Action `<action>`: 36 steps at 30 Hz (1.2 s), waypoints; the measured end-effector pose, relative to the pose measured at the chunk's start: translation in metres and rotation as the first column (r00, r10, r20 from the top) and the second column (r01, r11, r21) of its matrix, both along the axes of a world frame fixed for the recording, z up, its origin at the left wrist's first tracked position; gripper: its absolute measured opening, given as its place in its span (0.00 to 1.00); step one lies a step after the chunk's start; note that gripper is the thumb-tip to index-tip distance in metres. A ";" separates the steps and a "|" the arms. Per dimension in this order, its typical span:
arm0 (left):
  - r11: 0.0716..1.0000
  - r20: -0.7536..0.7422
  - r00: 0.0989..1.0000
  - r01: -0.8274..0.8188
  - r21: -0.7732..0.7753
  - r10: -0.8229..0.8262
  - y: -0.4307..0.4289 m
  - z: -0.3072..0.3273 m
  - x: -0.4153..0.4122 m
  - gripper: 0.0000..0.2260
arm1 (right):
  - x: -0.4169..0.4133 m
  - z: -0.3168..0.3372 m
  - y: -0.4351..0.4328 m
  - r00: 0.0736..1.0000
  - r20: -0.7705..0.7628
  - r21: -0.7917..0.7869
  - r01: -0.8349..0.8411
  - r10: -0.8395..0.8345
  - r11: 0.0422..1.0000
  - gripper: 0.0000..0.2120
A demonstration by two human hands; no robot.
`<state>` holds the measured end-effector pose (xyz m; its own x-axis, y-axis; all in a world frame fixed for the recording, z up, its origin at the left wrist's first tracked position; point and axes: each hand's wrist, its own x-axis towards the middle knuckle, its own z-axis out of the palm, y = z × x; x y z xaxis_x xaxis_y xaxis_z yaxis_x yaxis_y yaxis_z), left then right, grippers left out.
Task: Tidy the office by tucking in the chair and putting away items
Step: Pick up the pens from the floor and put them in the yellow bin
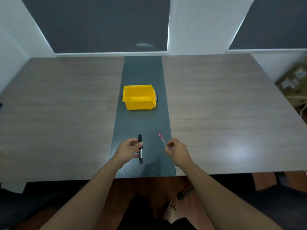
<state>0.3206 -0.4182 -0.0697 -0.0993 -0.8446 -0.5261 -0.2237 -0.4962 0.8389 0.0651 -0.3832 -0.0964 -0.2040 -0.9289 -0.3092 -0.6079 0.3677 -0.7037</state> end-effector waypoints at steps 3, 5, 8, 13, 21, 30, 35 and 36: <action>1.000 -0.016 1.000 -0.027 0.004 0.027 -0.037 0.001 0.004 0.10 | 0.007 -0.001 -0.040 1.000 -0.004 0.010 -0.031 0.031 0.999 0.05; 1.000 -0.013 1.000 -0.028 0.009 0.028 -0.065 -0.002 0.009 0.11 | 0.013 -0.003 -0.067 1.000 -0.003 0.009 -0.026 0.026 1.000 0.05; 0.999 -0.025 0.999 -0.027 0.024 0.028 -0.112 -0.005 0.017 0.14 | 0.024 -0.006 -0.110 1.000 0.014 0.005 0.000 0.000 1.000 0.05; 0.997 -0.043 0.996 -0.071 0.038 0.072 -0.199 -0.016 0.033 0.14 | 0.043 -0.004 -0.200 1.000 0.018 -0.002 0.003 -0.003 1.000 0.05; 0.997 0.027 0.997 -0.074 0.033 0.073 -0.331 -0.050 0.042 0.16 | 0.065 -0.029 -0.336 0.998 -0.003 -0.013 0.065 -0.065 0.998 0.10; 0.997 0.123 0.992 0.007 0.077 -0.016 -0.412 -0.072 0.021 0.16 | 0.080 -0.059 -0.395 0.998 -0.062 0.059 0.029 -0.025 0.998 0.13; 0.993 0.141 0.990 0.006 0.119 -0.023 -0.422 -0.080 0.020 0.13 | 0.082 -0.060 -0.401 0.999 -0.047 0.052 0.015 -0.012 0.999 0.15; 0.993 0.142 0.990 0.009 0.119 -0.026 -0.422 -0.081 0.021 0.12 | 0.082 -0.060 -0.401 0.998 -0.054 0.056 0.018 -0.015 0.998 0.15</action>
<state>0.3415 -0.8405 -0.1509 -0.0299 -0.7750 -0.6312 -0.3466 -0.5843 0.7338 0.1471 -0.7841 -0.1564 -0.2372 -0.9064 -0.3495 -0.6379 0.4166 -0.6477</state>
